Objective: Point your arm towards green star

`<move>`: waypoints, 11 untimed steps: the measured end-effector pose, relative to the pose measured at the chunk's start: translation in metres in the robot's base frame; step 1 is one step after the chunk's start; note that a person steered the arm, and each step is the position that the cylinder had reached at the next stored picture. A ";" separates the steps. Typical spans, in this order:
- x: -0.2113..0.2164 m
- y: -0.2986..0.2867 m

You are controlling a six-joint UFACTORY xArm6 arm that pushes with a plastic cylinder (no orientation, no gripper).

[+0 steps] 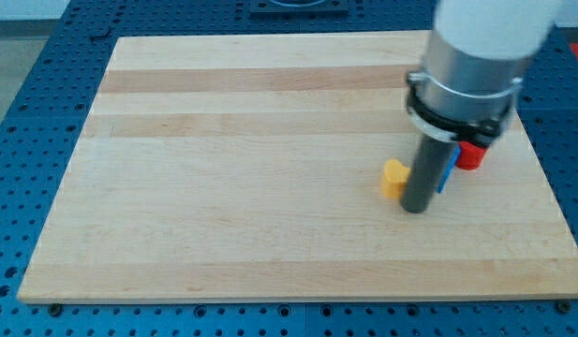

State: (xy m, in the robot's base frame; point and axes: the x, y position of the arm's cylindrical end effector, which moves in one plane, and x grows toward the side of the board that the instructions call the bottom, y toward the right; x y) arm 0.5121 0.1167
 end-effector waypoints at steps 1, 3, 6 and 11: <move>-0.031 -0.039; -0.051 -0.049; 0.018 0.052; -0.082 0.145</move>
